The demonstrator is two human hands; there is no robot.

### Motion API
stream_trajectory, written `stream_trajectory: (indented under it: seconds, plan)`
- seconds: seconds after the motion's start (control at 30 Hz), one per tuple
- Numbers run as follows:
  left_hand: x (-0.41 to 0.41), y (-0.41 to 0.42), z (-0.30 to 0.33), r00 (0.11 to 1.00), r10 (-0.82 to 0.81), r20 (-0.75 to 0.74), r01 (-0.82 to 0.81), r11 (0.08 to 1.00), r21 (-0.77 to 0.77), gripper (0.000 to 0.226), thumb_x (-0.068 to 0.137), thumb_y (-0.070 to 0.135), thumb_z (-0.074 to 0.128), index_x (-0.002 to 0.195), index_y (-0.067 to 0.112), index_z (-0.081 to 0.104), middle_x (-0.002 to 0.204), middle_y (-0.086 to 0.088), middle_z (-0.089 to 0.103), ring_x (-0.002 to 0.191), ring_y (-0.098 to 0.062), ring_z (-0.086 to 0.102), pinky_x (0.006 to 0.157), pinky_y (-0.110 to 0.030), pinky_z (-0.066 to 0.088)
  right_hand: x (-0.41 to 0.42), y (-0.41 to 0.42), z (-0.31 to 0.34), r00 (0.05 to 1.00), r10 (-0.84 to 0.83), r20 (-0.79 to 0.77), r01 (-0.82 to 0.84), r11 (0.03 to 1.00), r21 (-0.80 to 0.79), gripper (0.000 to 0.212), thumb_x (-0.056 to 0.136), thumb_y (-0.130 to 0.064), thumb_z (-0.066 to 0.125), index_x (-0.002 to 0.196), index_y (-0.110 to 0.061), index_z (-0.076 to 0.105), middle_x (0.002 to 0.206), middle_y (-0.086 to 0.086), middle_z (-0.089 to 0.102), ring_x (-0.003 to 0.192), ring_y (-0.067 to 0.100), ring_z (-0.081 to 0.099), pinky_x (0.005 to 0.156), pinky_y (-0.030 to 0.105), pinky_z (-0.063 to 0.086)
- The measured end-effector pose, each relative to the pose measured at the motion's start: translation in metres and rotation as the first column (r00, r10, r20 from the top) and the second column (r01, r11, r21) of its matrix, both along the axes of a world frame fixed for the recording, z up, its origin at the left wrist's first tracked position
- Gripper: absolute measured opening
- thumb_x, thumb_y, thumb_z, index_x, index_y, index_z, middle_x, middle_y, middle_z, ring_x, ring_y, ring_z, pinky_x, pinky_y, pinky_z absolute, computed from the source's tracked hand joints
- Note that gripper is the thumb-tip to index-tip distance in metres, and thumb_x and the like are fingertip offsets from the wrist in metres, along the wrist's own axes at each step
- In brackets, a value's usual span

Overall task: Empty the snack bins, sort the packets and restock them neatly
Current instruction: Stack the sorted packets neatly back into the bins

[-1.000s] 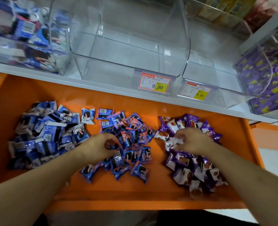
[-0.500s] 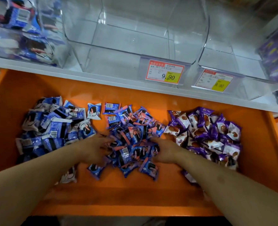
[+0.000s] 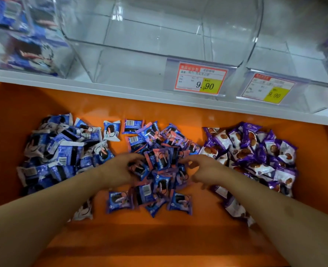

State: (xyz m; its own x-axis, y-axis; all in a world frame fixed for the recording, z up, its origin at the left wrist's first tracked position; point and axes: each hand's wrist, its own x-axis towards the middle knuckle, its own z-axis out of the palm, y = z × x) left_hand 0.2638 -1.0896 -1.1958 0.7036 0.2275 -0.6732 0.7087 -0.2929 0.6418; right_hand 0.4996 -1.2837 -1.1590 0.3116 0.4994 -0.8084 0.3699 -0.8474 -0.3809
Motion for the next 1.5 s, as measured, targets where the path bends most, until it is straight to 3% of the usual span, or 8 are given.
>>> stream_trajectory:
  seconds: [0.13,0.27,0.43,0.57,0.83,0.97,1.13,1.5]
  plan:
    - [-0.004,0.026,0.002,0.995,0.058,-0.084,-0.045,0.989,0.144,0.073,0.085,0.021,0.08,0.146,0.041,0.045,0.135,0.002,0.062,0.1,-0.021,0.072,0.077,-0.041,0.064,0.016,0.013,0.001,0.972,-0.076,0.224,0.061,0.996,0.07,0.052,0.092,-0.018,0.069,0.139,-0.031,0.052,0.119,0.01,0.064,0.083,0.029,0.073,0.066,0.049,0.065]
    - [0.001,0.027,-0.002,0.993,0.117,-0.018,-0.116,0.992,0.042,0.095,0.089,0.014,0.075,0.158,0.05,0.02,0.13,-0.009,0.062,0.074,-0.034,0.071,0.056,-0.043,0.057,0.01,0.023,-0.005,0.975,-0.102,0.197,0.076,0.988,0.137,0.092,0.092,-0.036,0.077,0.164,-0.035,0.02,0.165,0.006,0.034,0.14,0.032,0.047,0.099,0.032,0.046]
    - [0.027,0.033,-0.015,0.952,0.305,0.021,-0.305,0.947,0.101,0.115,0.08,0.003,0.068,0.161,0.049,0.001,0.173,0.01,0.0,0.148,-0.035,0.038,0.056,-0.024,0.053,-0.007,0.038,-0.014,0.974,-0.216,0.073,0.193,0.951,0.243,0.08,0.094,-0.026,0.074,0.16,-0.039,0.032,0.14,-0.001,0.058,0.107,0.019,0.062,0.086,0.029,0.052]
    - [0.052,0.041,-0.03,0.937,0.349,0.023,-0.35,0.935,0.062,0.11,0.083,-0.003,0.058,0.163,0.045,0.001,0.173,0.009,-0.001,0.147,-0.043,0.037,0.053,-0.024,0.048,-0.009,0.048,-0.021,0.978,-0.21,0.008,0.2,0.941,0.273,0.085,0.094,-0.021,0.073,0.16,-0.048,0.027,0.134,-0.013,0.046,0.088,0.002,0.063,0.064,0.017,0.05]
    - [0.052,0.041,-0.003,0.966,0.254,0.051,-0.255,0.967,0.024,0.094,0.092,-0.01,0.05,0.162,0.045,0.019,0.153,-0.024,0.047,0.043,-0.004,0.051,0.041,-0.023,0.037,-0.001,0.043,-0.026,0.982,-0.186,-0.033,0.188,0.946,0.265,0.09,0.094,-0.014,0.071,0.162,-0.05,0.023,0.147,-0.003,0.051,0.064,0.004,0.061,0.054,0.022,0.047]
    - [0.013,0.051,0.001,0.999,0.022,0.043,-0.034,0.951,0.306,0.084,0.087,0.005,0.073,0.155,0.04,0.037,0.155,0.008,0.038,0.116,-0.019,0.063,0.071,-0.019,0.056,0.003,0.025,-0.024,0.98,-0.161,0.116,0.115,0.937,0.329,0.077,0.092,-0.027,0.075,0.155,-0.047,0.036,0.155,-0.002,0.044,0.129,0.024,0.054,0.091,0.036,0.052]
    - [-0.026,0.051,-0.013,0.955,-0.295,-0.038,0.28,0.85,0.446,0.061,0.077,0.035,0.087,0.133,0.038,0.06,0.138,0.011,0.058,0.127,-0.016,0.055,0.104,-0.039,0.05,0.004,0.01,-0.032,0.96,-0.12,0.253,0.062,0.973,0.223,0.078,0.09,-0.045,0.073,0.157,-0.039,0.034,0.16,0.007,0.035,0.146,0.033,0.04,0.108,0.046,0.05]
    - [-0.022,0.05,0.0,0.917,-0.347,-0.198,0.389,0.664,0.638,0.058,0.087,0.032,0.076,0.139,0.04,0.054,0.151,0.009,0.045,0.142,-0.021,0.039,0.118,-0.04,0.033,-0.005,0.007,-0.026,0.954,-0.102,0.281,0.044,0.978,0.206,0.069,0.094,-0.035,0.071,0.155,-0.031,0.04,0.156,0.006,0.039,0.119,0.023,0.058,0.085,0.031,0.056]
